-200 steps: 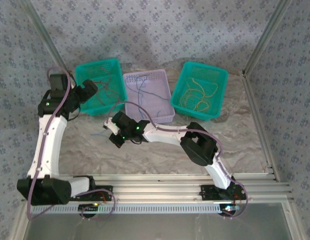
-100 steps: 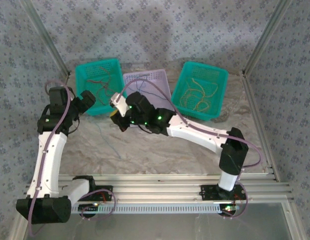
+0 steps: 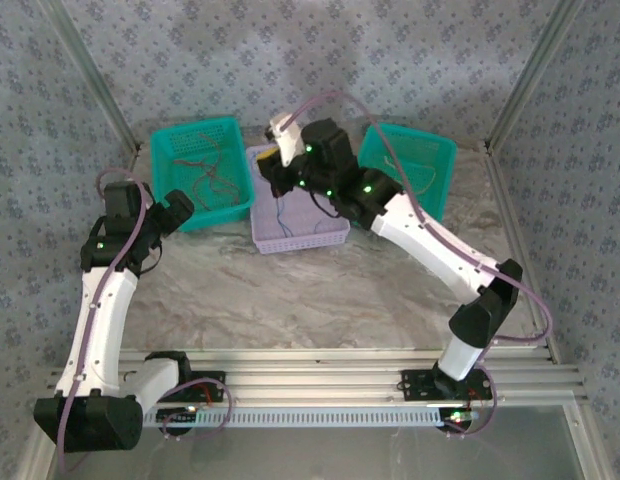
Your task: Untangle the cables
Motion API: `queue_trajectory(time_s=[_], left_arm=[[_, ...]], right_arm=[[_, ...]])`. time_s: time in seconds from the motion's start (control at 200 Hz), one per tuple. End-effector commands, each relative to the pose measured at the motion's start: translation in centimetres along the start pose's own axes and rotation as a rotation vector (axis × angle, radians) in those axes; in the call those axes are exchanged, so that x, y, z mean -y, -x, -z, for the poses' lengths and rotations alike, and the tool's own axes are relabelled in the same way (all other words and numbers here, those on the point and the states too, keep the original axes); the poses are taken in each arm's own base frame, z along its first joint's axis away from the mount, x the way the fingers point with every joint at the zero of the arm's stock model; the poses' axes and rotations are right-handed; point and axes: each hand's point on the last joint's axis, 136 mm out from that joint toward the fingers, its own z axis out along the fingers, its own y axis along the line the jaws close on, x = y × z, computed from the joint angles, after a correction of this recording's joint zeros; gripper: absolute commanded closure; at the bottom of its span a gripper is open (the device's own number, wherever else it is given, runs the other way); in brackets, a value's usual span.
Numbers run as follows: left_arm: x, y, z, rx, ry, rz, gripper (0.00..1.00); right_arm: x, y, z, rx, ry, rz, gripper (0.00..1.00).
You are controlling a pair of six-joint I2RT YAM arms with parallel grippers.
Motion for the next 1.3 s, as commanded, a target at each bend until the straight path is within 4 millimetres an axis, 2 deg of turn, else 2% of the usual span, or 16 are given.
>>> queue_trajectory(time_s=[0.0,0.095,0.195,0.285,0.365,0.415,0.515,0.63,0.774,0.894,0.999,1.064,1.154,1.294], left_arm=[[0.3,0.8,0.7,0.038,-0.017,-0.015,0.00],[0.2,0.7,0.6,0.035,-0.017,-0.013,0.00],[0.7,1.2,0.7,0.059,-0.036,-0.014,0.00],[0.7,1.2,0.7,0.056,-0.037,-0.015,0.00],[0.8,1.1,0.7,0.054,-0.042,-0.016,0.00],[0.8,1.1,0.6,0.052,-0.045,-0.014,0.00],[0.9,1.1,0.5,0.047,-0.048,-0.014,0.00],[0.9,1.0,0.5,0.045,-0.050,-0.019,0.00],[1.0,0.9,0.5,0.041,-0.052,-0.022,0.00],[1.0,0.9,0.3,0.037,-0.054,-0.022,0.00],[1.0,0.8,0.3,0.031,-0.052,-0.026,0.00],[1.0,0.8,0.2,0.029,-0.050,-0.029,0.00],[1.0,0.8,0.2,0.029,-0.048,-0.030,0.00],[1.0,0.7,-0.1,0.020,-0.049,-0.030,0.00]], right_arm=[[1.9,5.1,4.0,0.098,-0.073,0.011,1.00],[2.9,7.6,5.7,0.154,-0.099,0.011,1.00],[3.5,8.9,6.6,0.188,-0.122,0.023,1.00],[4.7,8.2,6.2,0.158,-0.160,0.023,1.00],[6.7,6.8,5.4,0.135,-0.204,-0.003,1.00],[8.6,5.5,4.6,0.119,-0.264,-0.015,1.00],[11.5,1.6,2.1,0.036,-0.325,-0.054,1.00],[14.2,-4.0,-1.2,-0.071,-0.361,-0.110,1.00],[14.7,-9.9,-4.9,-0.189,-0.296,-0.184,1.00],[14.7,-12.7,-6.7,-0.253,-0.291,-0.184,1.00],[15.2,-14.7,-7.2,-0.306,-0.312,-0.193,1.00],[15.3,-15.1,-6.9,-0.327,-0.315,-0.200,0.83],[14.9,-13.8,-5.8,-0.298,-0.316,-0.188,0.61],[14.0,-10.6,-3.1,-0.226,-0.311,-0.168,0.42]])
